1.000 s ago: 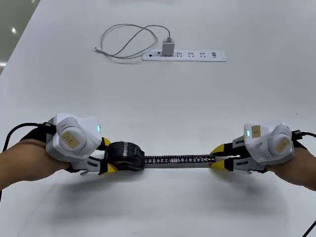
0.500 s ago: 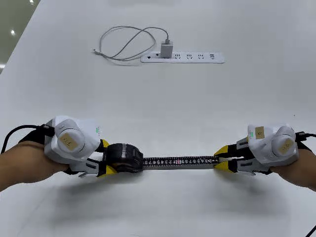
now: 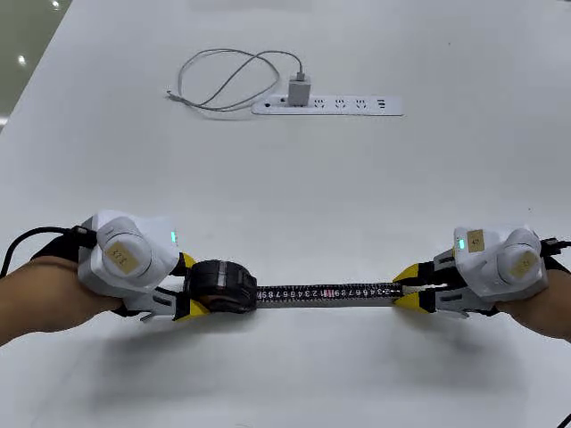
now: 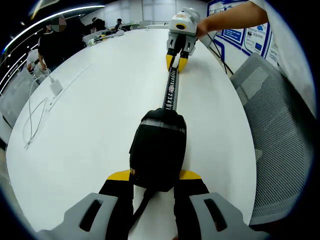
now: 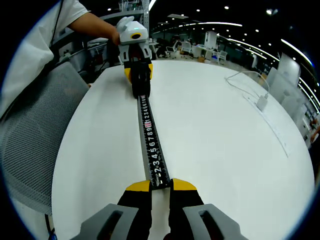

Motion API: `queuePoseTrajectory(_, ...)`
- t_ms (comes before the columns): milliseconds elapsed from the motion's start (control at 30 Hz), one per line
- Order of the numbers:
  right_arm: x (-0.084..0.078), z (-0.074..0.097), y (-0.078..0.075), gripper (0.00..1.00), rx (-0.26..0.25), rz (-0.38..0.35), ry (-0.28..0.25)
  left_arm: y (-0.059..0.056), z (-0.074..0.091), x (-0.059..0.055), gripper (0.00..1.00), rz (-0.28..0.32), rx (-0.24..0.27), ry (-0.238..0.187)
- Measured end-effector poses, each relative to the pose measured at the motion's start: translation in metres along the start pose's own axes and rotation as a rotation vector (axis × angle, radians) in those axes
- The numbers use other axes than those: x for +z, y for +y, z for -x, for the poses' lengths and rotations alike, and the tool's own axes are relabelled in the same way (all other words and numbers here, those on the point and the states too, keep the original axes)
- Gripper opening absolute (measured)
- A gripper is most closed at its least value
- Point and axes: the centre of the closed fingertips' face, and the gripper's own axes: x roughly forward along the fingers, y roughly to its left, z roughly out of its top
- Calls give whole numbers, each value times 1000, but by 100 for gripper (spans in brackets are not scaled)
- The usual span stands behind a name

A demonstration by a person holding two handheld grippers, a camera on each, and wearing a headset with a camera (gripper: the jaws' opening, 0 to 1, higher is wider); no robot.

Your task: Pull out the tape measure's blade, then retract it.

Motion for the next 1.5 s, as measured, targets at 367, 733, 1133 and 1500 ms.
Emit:
queuePoseTrajectory(367, -5, 6, 1, 8, -3, -1, 14, 0, 0, -1, 26, -1, 0, 2)
queuePoseTrajectory(733, -14, 11, 0, 8, -6, -2, 33, -1, 1, 1, 26, -1, 1, 3)
queuePoseTrajectory(1133, -27, 22, -1, 8, -11, -12, 52, -2, 1, 2, 26, -1, -1, 2)
queuePoseTrajectory(1500, -29, 27, -2, 8, -15, -18, 62, -1, 1, 2, 26, -3, 1, 3)
